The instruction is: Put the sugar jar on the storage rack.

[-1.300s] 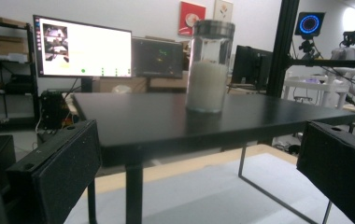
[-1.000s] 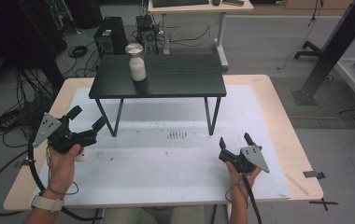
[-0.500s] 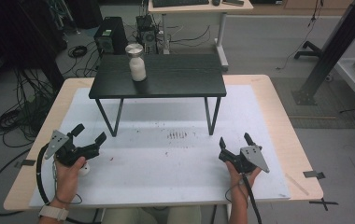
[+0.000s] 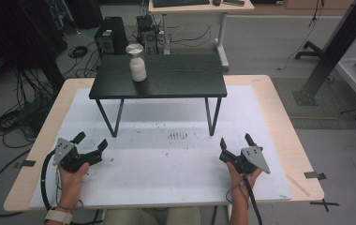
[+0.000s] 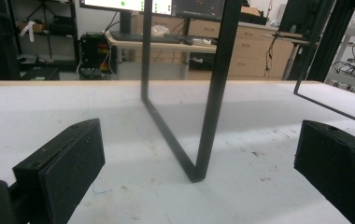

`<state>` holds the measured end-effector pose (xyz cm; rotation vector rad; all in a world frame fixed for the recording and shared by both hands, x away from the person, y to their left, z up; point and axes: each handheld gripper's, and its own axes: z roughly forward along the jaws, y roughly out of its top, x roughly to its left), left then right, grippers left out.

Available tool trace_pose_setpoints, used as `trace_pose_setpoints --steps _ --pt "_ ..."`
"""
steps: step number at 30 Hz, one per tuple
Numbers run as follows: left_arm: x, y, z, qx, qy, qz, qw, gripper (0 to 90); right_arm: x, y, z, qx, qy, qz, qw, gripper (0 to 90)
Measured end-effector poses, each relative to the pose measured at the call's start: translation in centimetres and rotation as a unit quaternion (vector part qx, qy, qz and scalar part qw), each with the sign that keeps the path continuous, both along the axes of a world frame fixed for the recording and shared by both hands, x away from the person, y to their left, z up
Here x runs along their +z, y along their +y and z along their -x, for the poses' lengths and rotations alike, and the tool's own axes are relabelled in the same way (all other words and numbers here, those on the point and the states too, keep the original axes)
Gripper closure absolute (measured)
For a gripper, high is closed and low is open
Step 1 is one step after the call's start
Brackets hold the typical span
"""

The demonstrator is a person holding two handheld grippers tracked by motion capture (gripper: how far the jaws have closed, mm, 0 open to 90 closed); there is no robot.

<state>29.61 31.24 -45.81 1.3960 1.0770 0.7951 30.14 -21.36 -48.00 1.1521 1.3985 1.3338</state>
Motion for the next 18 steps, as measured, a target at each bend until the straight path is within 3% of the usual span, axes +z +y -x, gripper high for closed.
trace_pose_setpoints --steps 8,18 --pt "-0.09 -0.19 0.19 0.003 -0.009 -0.009 0.9999 2.0 -0.01 0.00 0.01 -0.001 -0.001 0.000 1.0000 9.2" --pt "-0.23 -0.75 0.61 0.003 -0.032 -0.037 0.9988 1.3 -0.01 -0.01 0.02 0.000 -0.001 0.000 1.0000 9.2"
